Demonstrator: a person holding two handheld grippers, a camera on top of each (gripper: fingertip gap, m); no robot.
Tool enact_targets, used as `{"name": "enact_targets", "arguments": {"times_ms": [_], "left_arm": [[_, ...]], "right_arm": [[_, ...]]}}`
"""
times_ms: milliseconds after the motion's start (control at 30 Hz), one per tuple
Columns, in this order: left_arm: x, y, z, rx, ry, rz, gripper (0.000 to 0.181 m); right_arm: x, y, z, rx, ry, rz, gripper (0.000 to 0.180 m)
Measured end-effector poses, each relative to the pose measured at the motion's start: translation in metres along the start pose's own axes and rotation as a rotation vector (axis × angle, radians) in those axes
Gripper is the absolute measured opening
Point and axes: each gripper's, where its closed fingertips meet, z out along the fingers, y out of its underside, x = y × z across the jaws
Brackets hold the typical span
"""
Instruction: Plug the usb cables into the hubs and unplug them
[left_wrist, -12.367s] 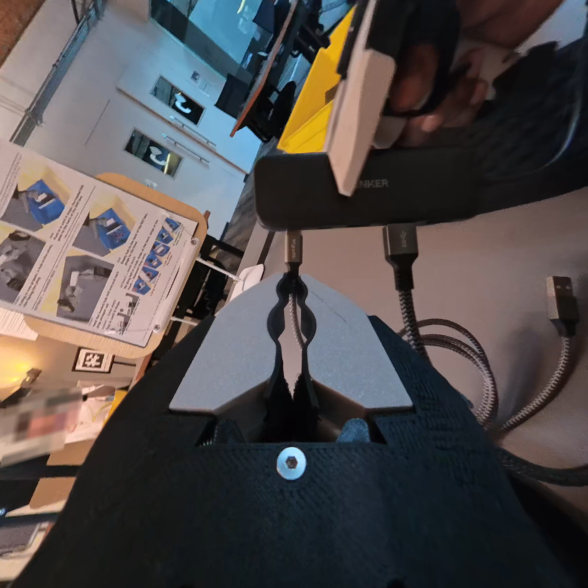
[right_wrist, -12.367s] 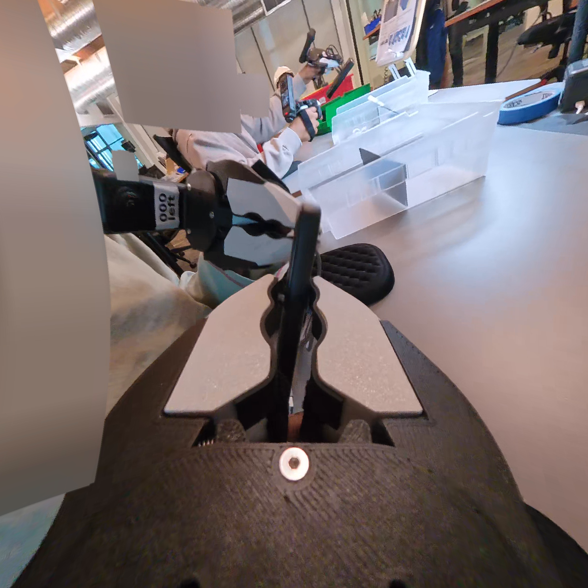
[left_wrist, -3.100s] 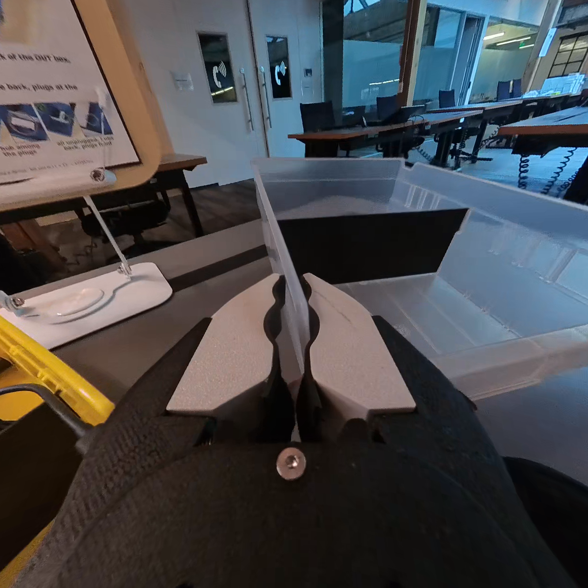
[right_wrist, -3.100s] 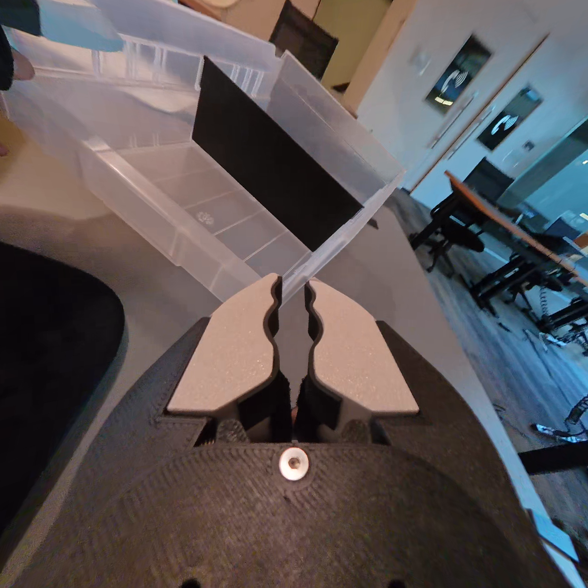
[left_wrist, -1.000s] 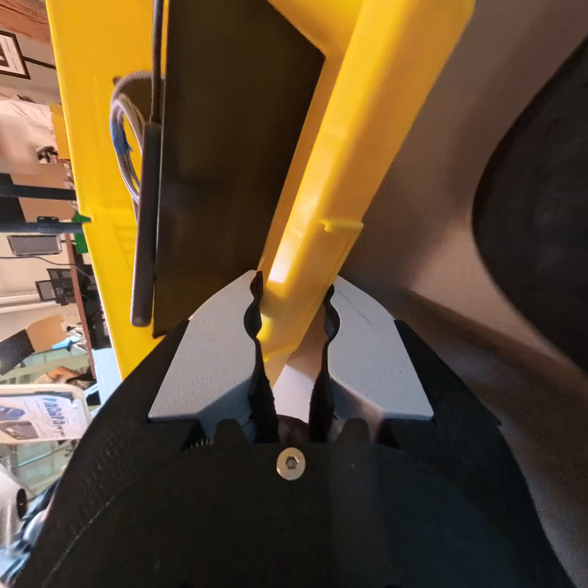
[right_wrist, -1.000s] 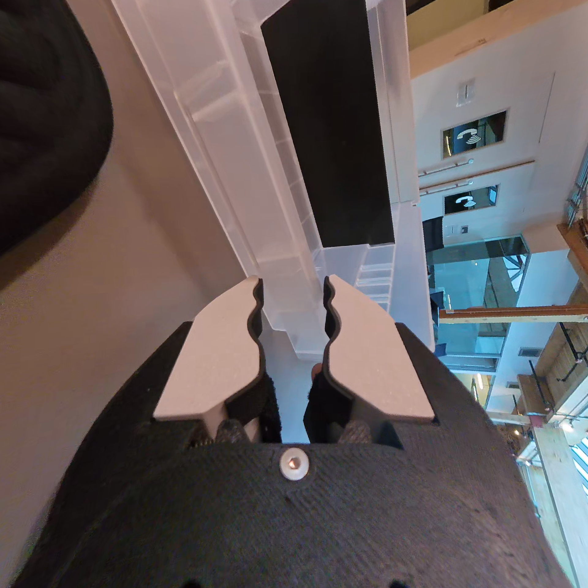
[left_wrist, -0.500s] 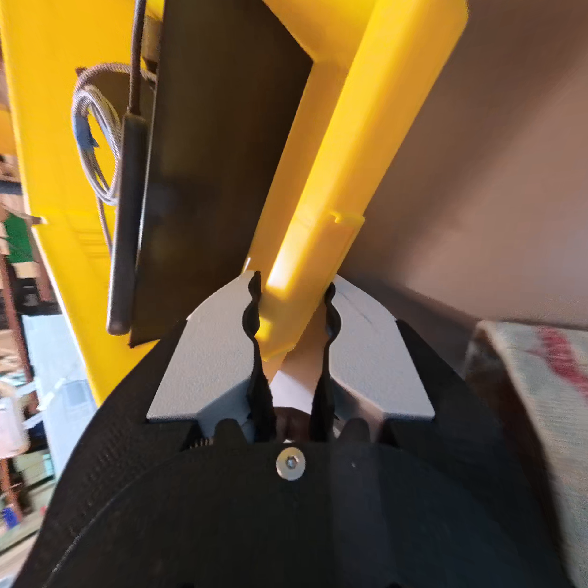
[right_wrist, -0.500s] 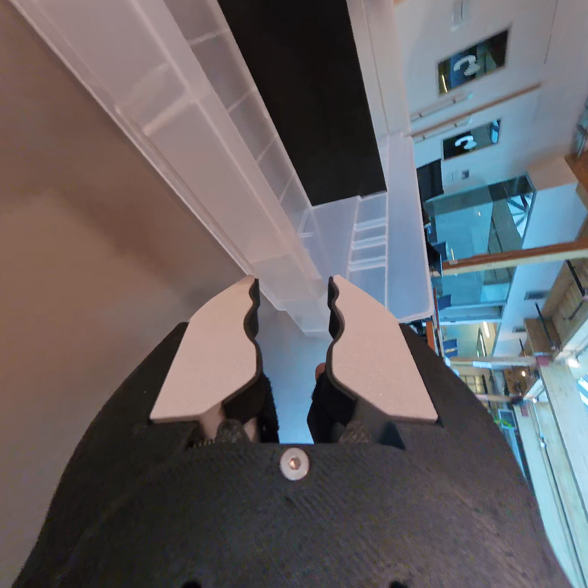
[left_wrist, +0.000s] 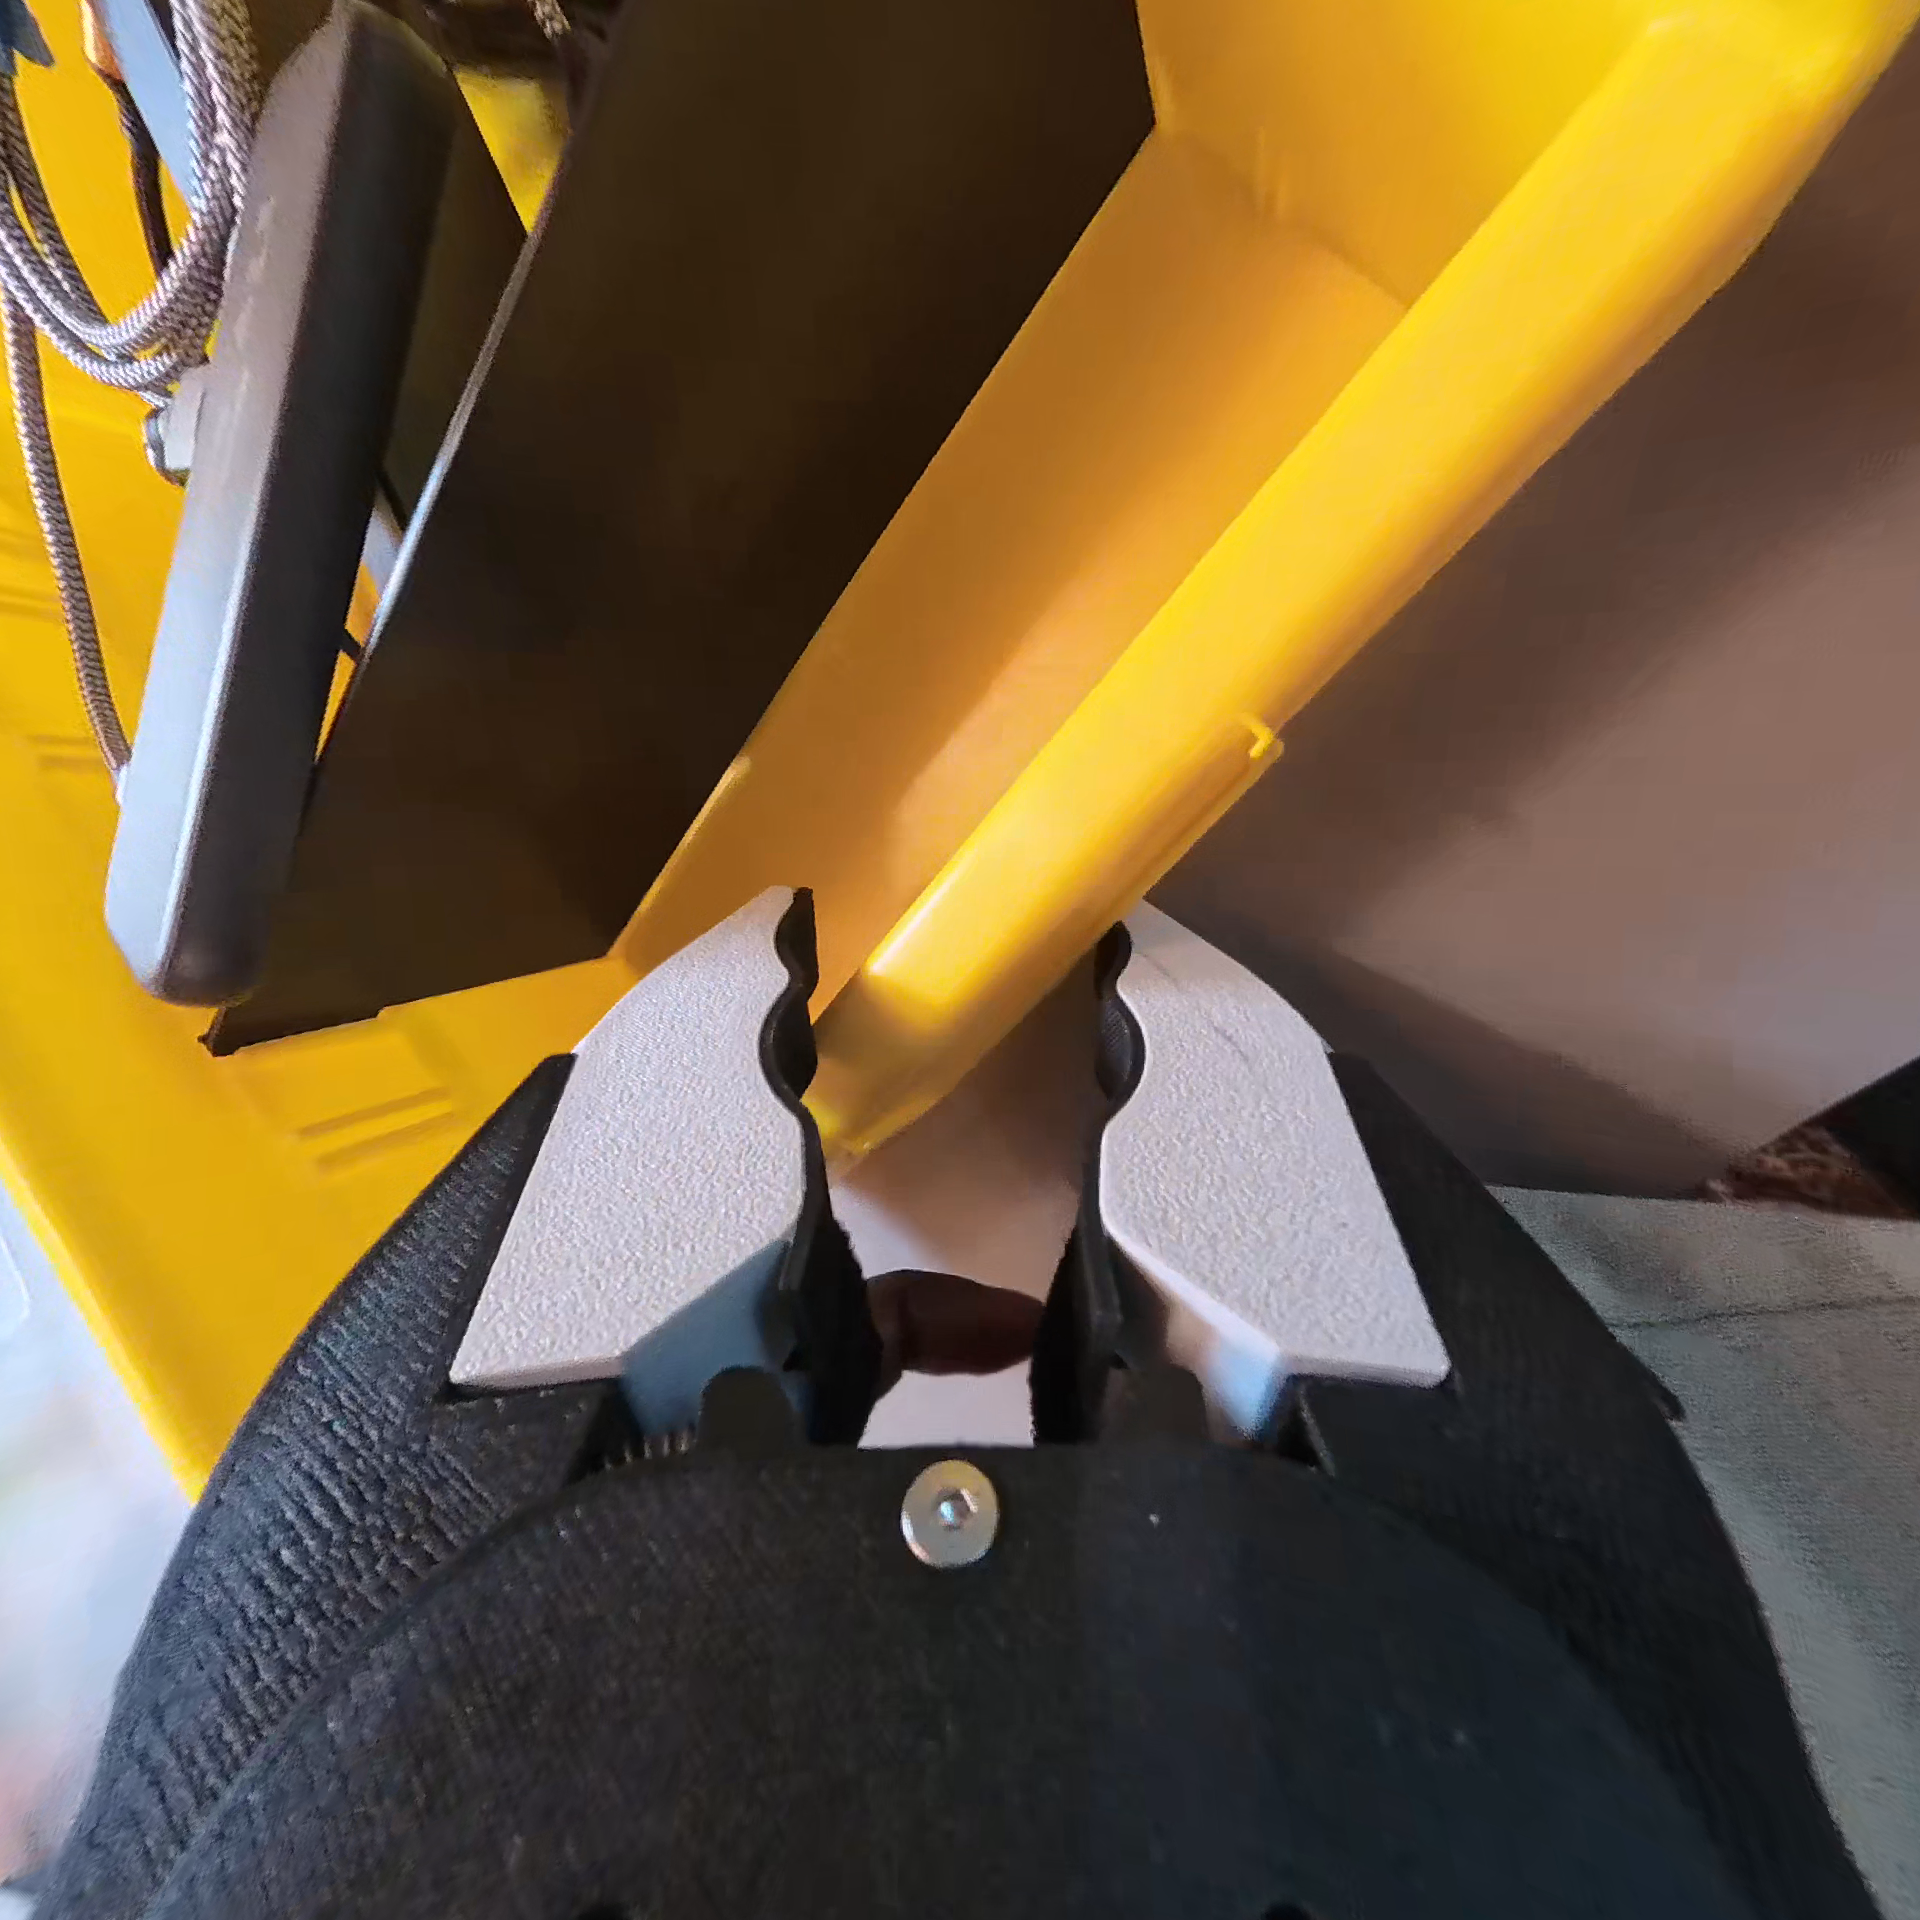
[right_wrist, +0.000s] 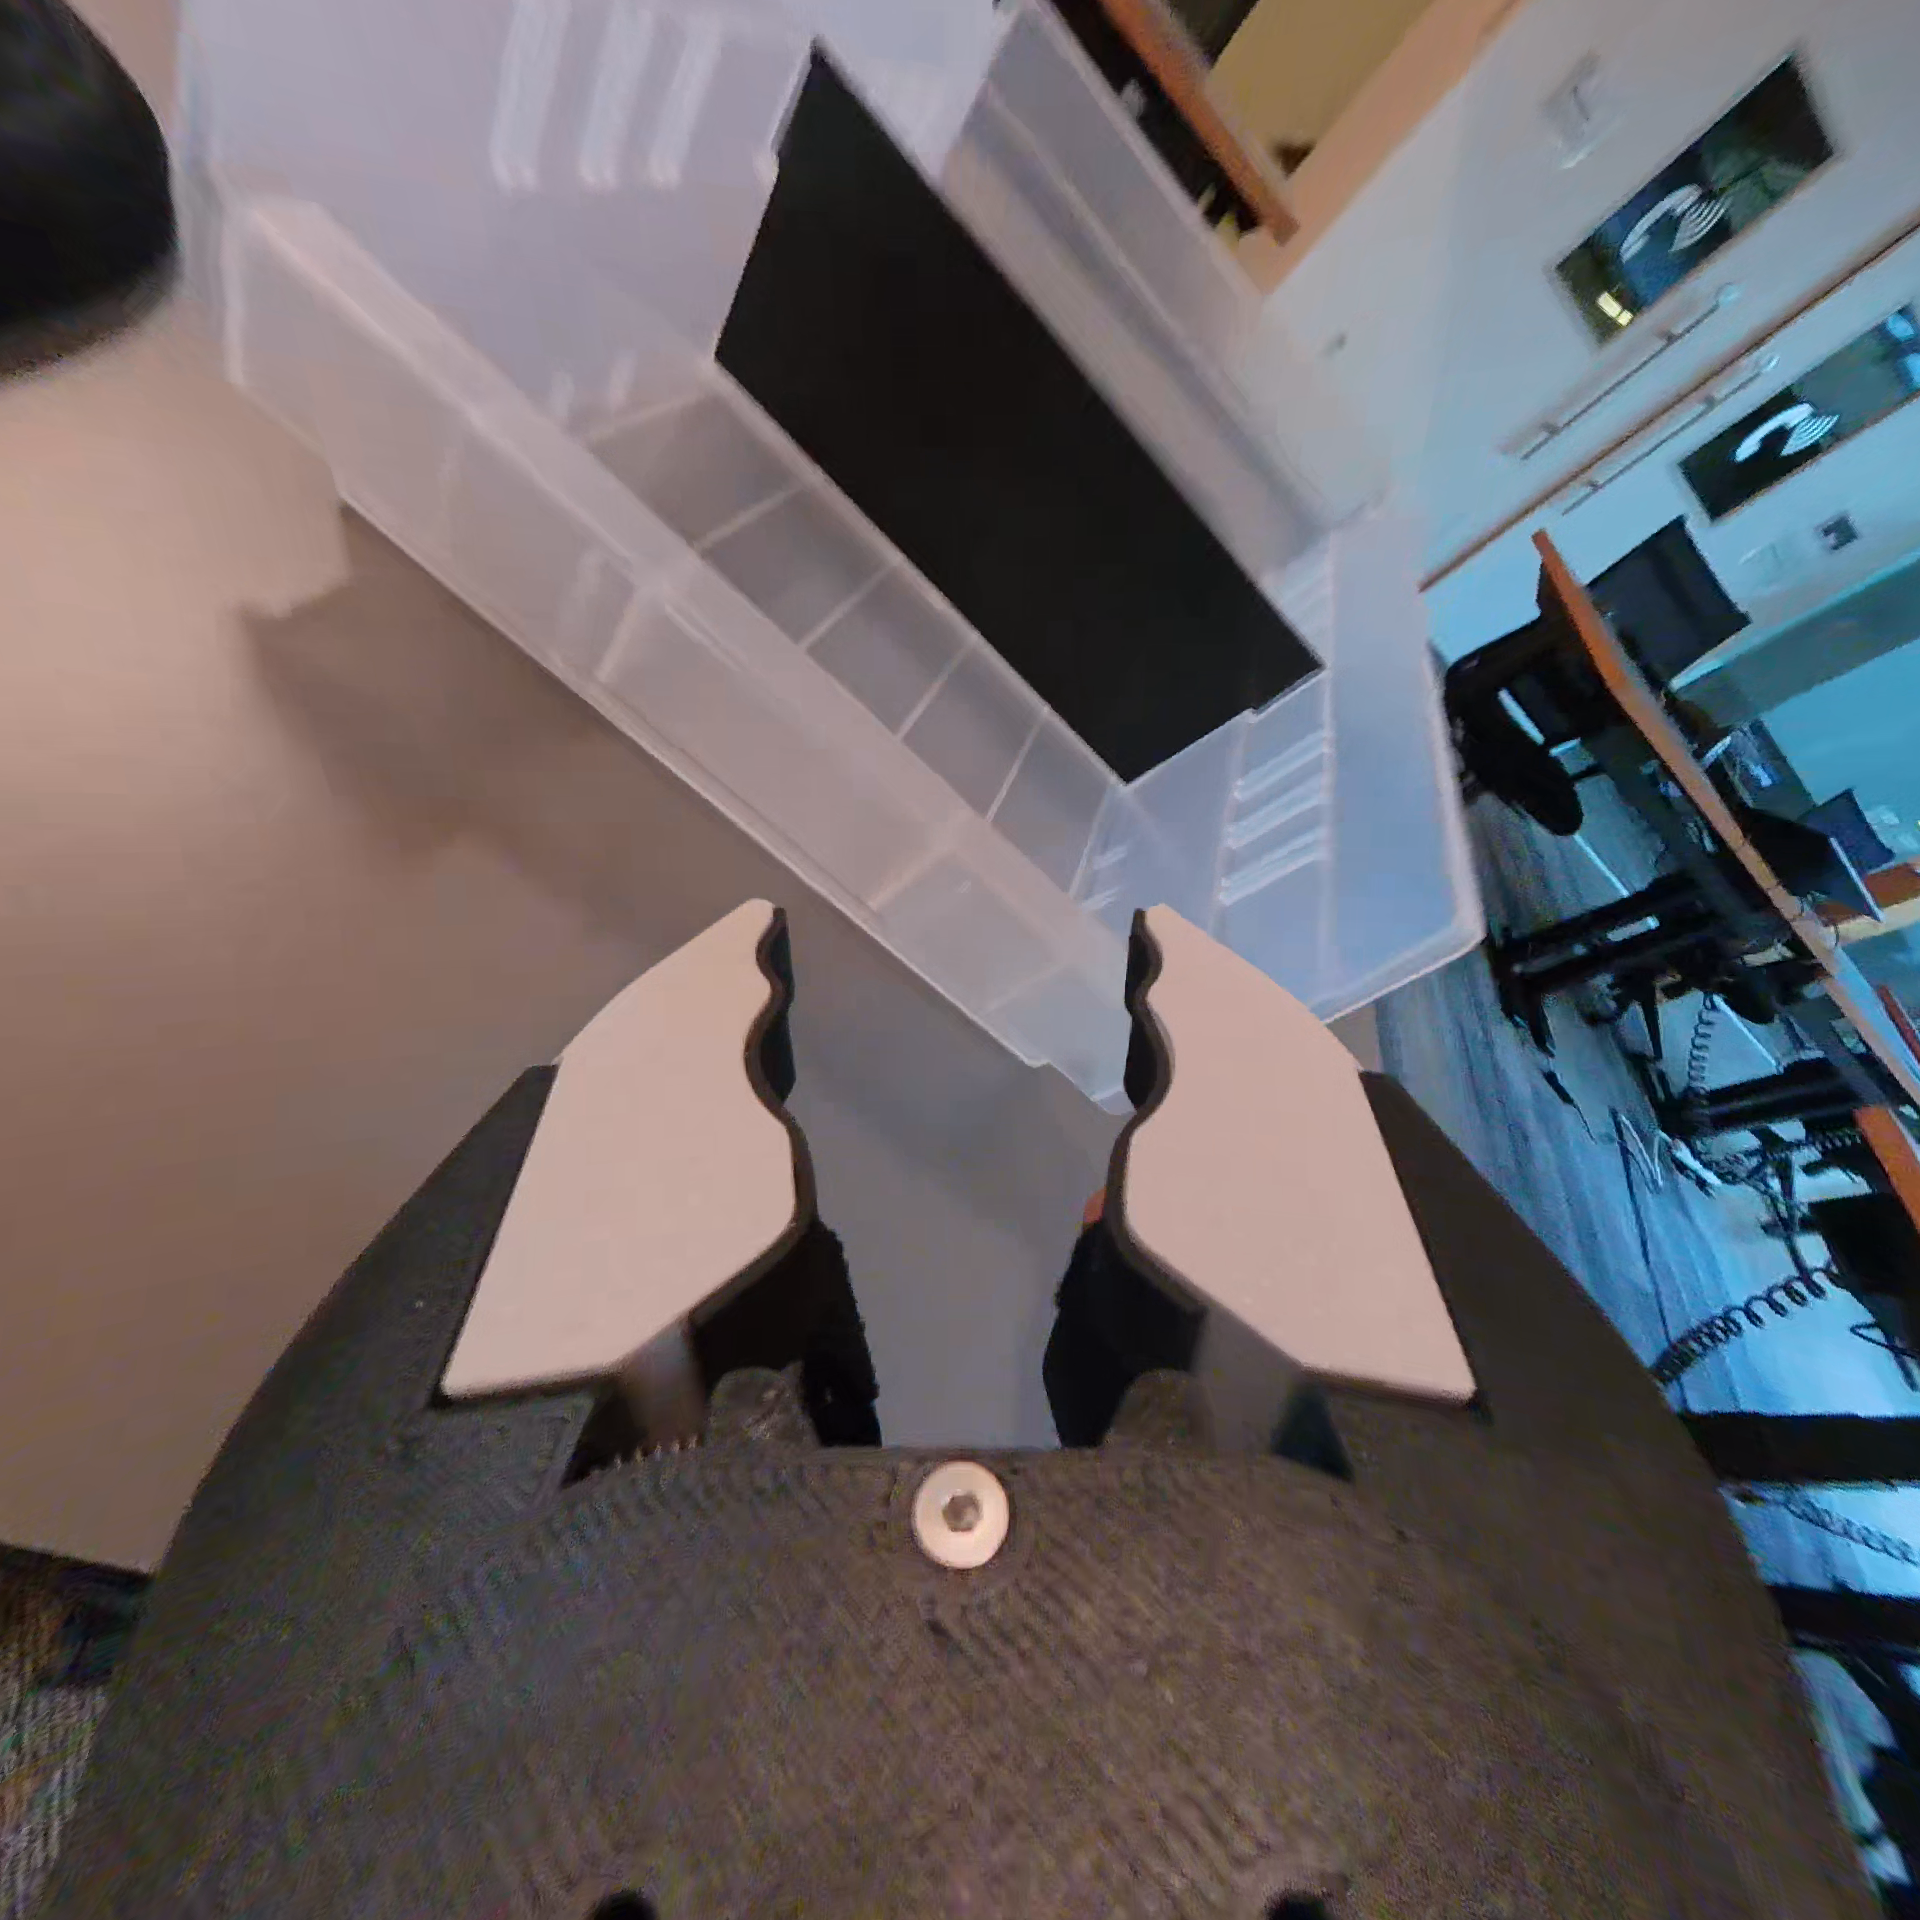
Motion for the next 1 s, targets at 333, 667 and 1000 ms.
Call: {"name": "enact_targets", "arguments": {"times_ms": [333,667,1000], "left_arm": [[0.025,0.007,-0.011,-0.141,0.131,-0.145,0.07],[0.039,-0.004,-0.048,0.009,0.212,-0.204,0.104],[-0.084,-0.104,-0.252,1.54,-0.634,-0.4,0.094]], "right_arm": [[0.016,-0.055,-0.026,0.256,0.059,0.05,0.057],[0.028,-0.065,-0.037,0.3,0.126,0.064,0.052],[0.023,-0.078,-0.036,0.345,0.124,0.059,0.05]]}}
